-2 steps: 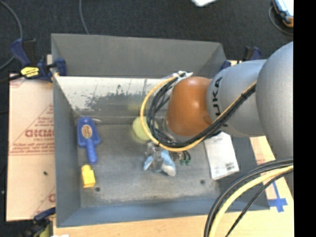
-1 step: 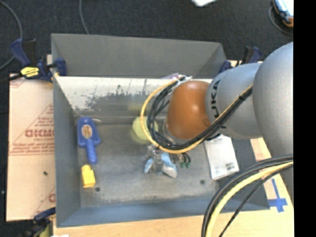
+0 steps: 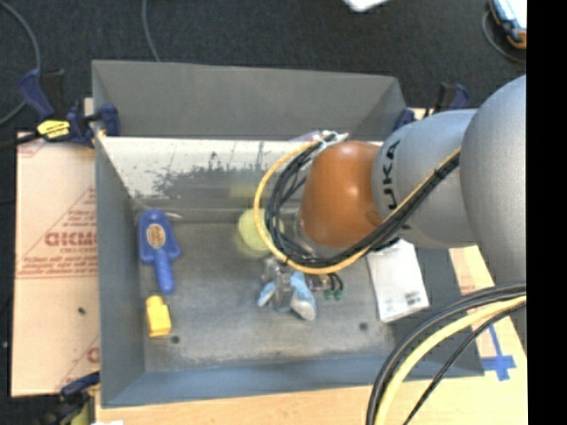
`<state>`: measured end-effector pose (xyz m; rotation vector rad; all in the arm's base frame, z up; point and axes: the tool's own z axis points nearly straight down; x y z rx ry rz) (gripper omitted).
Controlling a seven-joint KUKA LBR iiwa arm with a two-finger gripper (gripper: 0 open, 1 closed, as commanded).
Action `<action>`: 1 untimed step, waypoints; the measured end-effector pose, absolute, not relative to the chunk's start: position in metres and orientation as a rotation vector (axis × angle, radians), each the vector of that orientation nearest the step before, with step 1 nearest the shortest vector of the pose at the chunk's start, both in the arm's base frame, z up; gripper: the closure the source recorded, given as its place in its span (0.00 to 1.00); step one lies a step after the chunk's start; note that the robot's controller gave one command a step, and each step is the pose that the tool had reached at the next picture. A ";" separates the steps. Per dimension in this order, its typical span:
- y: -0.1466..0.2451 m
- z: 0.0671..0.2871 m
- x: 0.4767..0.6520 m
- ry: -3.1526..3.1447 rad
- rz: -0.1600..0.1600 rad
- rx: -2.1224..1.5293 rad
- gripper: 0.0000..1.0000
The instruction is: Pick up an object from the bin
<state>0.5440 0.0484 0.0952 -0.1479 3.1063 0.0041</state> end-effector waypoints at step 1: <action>0.041 0.070 0.553 3.111 0.003 -0.142 1.00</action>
Offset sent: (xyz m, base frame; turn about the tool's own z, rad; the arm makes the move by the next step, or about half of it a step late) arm -0.0041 -0.0051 -0.0230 0.0145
